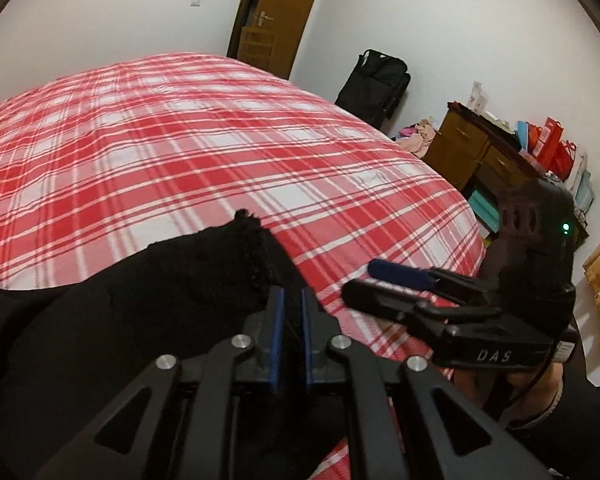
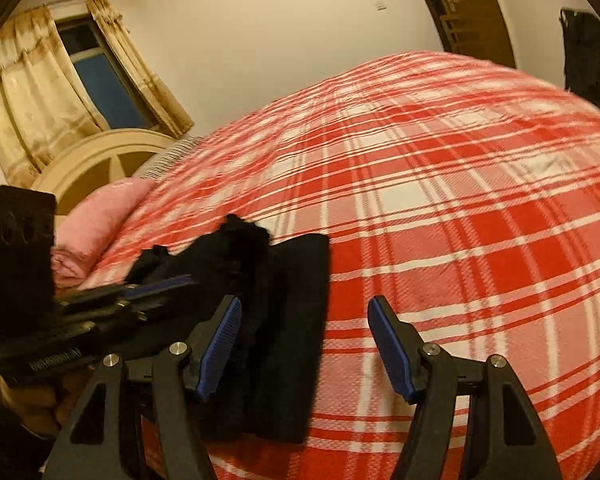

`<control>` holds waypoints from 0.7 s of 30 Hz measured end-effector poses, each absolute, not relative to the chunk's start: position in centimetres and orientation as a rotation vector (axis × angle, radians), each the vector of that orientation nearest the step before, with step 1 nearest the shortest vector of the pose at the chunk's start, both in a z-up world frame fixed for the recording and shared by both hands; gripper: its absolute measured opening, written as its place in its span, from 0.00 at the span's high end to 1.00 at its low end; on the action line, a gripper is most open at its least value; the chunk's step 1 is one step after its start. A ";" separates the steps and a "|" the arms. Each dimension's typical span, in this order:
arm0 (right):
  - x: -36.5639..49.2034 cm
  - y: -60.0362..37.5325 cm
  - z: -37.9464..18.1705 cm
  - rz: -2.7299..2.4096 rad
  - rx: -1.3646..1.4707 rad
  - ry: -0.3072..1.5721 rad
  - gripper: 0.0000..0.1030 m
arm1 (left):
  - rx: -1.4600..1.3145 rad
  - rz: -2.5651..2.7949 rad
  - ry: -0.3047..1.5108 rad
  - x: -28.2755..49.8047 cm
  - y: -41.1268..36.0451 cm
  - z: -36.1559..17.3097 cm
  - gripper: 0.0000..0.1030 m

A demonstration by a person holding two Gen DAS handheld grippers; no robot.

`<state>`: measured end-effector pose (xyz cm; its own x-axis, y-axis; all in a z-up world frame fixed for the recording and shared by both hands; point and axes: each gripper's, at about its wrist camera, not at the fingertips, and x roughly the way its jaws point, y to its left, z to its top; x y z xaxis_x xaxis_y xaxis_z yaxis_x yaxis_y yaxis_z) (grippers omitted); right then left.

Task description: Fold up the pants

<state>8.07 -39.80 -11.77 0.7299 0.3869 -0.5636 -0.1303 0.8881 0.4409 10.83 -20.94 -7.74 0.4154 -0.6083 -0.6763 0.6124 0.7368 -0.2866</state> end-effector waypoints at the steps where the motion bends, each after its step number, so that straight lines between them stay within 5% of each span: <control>1: 8.1 -39.9 -11.9 0.307 0.407 0.700 0.35 | -0.007 -0.783 0.842 10.3 -20.7 -7.3 0.83; 3: 8.2 -40.3 -11.9 0.322 0.440 0.697 0.34 | -0.004 -0.798 0.802 9.3 -20.3 -6.4 0.52; 5: 8.2 -40.4 -11.8 0.326 0.459 0.697 0.33 | 0.039 -0.758 0.731 8.0 -18.8 -5.3 0.35; 16: 11.5 -34.6 -12.2 0.427 0.421 0.825 0.33 | 0.072 -0.362 0.710 9.5 -7.3 -7.8 0.26; 18: 12.8 -33.9 -13.0 0.421 0.429 0.881 0.46 | 0.044 -0.322 0.740 10.1 -5.7 -8.8 0.26; 19: 13.2 -33.6 -13.4 0.439 0.439 0.899 0.71 | 0.026 -0.312 0.751 10.3 -5.2 -9.3 0.26; 20: 13.3 -33.2 -13.4 0.454 0.445 0.901 0.85 | 0.012 -0.310 0.760 10.5 -4.9 -9.6 0.26; 21: 13.2 -33.1 -13.2 0.456 0.434 0.890 0.87 | 0.003 -0.310 0.768 10.6 -4.9 -9.8 0.26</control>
<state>13.22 -33.09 -13.18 0.5478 0.5455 -0.6343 -0.1960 0.8208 0.5366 10.55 -4.86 -9.77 0.6766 -0.2745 -0.6833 0.2766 0.9547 -0.1097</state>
